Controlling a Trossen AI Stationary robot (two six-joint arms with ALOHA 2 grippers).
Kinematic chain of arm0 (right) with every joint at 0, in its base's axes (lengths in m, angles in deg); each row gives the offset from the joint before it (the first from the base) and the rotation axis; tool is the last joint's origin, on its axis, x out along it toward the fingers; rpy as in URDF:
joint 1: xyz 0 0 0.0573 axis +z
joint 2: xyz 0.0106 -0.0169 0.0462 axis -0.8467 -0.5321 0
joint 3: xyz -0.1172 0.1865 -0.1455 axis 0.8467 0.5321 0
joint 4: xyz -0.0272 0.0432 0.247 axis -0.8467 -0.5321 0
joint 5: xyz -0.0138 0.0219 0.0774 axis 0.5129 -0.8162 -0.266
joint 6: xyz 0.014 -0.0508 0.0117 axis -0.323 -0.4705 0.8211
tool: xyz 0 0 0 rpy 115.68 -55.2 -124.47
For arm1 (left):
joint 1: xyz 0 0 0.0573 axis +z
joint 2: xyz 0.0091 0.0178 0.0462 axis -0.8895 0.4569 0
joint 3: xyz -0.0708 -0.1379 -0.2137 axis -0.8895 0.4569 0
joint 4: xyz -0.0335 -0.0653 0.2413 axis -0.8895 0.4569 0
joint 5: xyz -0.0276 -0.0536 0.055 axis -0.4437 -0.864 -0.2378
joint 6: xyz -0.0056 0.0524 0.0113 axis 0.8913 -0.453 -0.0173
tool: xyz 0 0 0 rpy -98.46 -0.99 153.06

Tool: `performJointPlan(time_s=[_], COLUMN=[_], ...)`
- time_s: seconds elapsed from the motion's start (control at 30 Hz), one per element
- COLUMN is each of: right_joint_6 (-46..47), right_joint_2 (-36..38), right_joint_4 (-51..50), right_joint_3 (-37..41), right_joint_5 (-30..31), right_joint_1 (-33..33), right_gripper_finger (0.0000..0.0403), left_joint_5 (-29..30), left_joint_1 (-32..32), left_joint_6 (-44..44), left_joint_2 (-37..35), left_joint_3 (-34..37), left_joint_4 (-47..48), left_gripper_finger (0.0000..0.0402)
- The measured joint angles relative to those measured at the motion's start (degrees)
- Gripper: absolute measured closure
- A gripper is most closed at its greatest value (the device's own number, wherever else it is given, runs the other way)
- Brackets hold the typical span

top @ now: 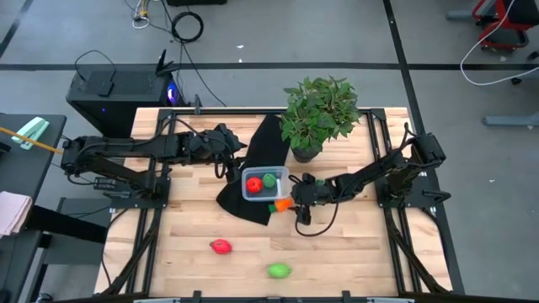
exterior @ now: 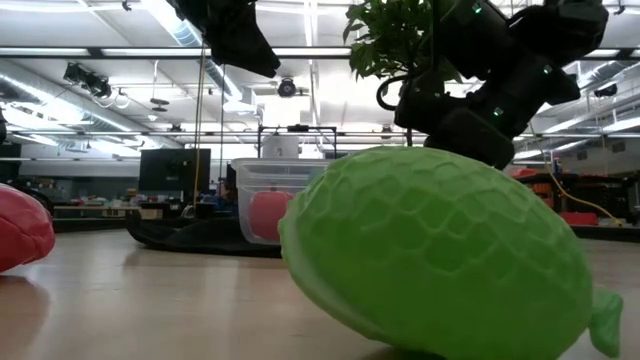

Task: Pick and placing Produce into tupperware
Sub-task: Put the orange carrot into the bin

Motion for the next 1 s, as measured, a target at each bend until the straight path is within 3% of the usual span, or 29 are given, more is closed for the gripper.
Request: performJointPlan(time_s=[0.8, 1.0], right_joint_6=[-0.6, 0.8], right_joint_2=[0.0, -3.7], right_joint_4=[2.6, 5.0], right_joint_3=[0.0, 0.0], right_joint_5=[-6.1, -8.0], right_joint_1=[-0.4, -0.4], right_gripper_finger=[0.0139, 0.0144], left_joint_5=[0.0, 0.0], left_joint_1=[0.0, 0.0], left_joint_6=[0.0, 0.0], left_joint_2=[0.0, 0.0], left_joint_3=[0.0, 0.0], left_joint_4=[0.0, 0.0], left_gripper_finger=[0.0212, 0.0215])
